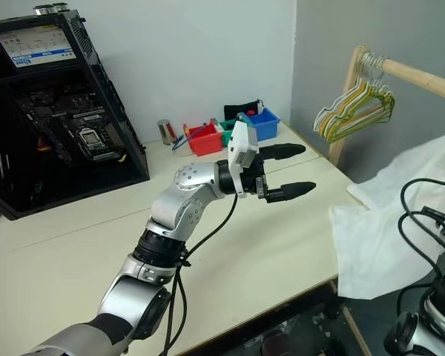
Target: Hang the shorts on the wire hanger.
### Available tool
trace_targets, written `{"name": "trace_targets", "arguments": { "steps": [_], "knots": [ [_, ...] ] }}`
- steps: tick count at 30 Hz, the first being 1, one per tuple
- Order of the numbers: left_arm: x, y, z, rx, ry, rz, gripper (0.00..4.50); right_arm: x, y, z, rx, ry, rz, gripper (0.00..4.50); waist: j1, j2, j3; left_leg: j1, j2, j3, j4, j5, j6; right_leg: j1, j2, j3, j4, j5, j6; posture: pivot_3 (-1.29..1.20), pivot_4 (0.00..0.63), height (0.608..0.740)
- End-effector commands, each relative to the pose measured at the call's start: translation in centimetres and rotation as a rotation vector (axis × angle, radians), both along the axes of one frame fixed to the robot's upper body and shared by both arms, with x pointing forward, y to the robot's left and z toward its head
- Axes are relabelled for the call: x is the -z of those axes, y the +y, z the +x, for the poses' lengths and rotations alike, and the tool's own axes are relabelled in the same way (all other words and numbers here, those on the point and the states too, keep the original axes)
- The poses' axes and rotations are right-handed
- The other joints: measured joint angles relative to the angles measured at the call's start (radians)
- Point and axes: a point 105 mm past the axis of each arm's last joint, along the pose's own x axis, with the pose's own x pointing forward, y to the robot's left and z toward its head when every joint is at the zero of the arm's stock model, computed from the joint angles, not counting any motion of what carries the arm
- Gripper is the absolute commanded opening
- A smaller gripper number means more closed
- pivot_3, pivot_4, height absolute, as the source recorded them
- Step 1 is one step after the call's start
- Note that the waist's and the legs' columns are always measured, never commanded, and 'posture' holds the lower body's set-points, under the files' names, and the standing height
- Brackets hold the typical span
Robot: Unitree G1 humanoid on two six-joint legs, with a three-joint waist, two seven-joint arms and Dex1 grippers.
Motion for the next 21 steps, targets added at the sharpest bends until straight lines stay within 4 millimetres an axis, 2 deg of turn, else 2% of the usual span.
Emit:
{"name": "trace_targets", "arguments": {
  "steps": [1, 8, 10, 11, 12, 21],
  "knots": [
    [-1.0, -0.3, -0.2, 0.002, -0.045, -0.01, 4.47, -1.4, -1.1, 0.0, 0.039, -0.028, 0.009, 0.0, 0.001, 0.0, 0.0, 0.0, 0.0, 0.0, 0.0, 0.0, 0.0, 0.0, 0.0, 0.0, 0.0, 0.0, 0.0, -0.41, 0.0, 0.74],
    [-1.0, 0.0, -0.5, 0.012, -0.049, -0.008, 4.47, -0.6, -1.7, 0.0, 0.053, -0.001, 0.06, 0.0, 0.004, 0.0, 0.0, 0.0, 0.0, 0.001, 0.0, 0.0, 0.0, 0.0, 0.0, 0.0, 0.0, 0.0, 0.0, -0.39, 0.0, 0.74],
    [-1.0, 0.1, -0.5, 0.01, -0.052, -0.007, 4.5, -0.5, -1.4, 0.1, 0.049, 0.002, 0.045, 0.55, 0.005, 0.0, 0.0, 0.0, 0.0, 0.002, 0.0, 0.0, 0.0, 0.0, 0.0, 0.0, 0.0, 0.0, 0.0, -0.39, 0.0, 0.74],
    [-1.0, 0.2, -0.5, 0.009, -0.053, -0.007, 4.5, -0.5, -1.3, 0.1, 0.048, 0.004, 0.038, 0.65, 0.005, 0.0, 0.0, 0.0, 0.0, 0.002, 0.0, 0.0, 0.0, 0.0, 0.0, 0.0, 0.0, 0.0, 0.0, -0.39, 0.0, 0.74],
    [-1.0, 0.2, -0.5, 0.007, -0.054, -0.007, 4.5, -0.5, -1.2, 0.1, 0.048, 0.004, 0.035, 1.01, 0.005, 0.0, 0.0, 0.0, 0.0, 0.002, 0.0, 0.0, 0.0, 0.0, 0.0, 0.0, 0.0, 0.0, 0.0, -0.39, 0.0, 0.74],
    [-0.9, 0.2, -0.7, 0.008, -0.054, -0.012, 4.5, -2.1, -1.5, -0.4, 0.107, 0.001, -0.072, 3.15, 0.015, 0.0, 0.0, 0.0, 0.0, 0.001, 0.0, 0.0, 0.0, 0.0, 0.0, 0.001, 0.0, 0.0, 0.0, -0.38, 0.0, 0.74]
  ]
}}
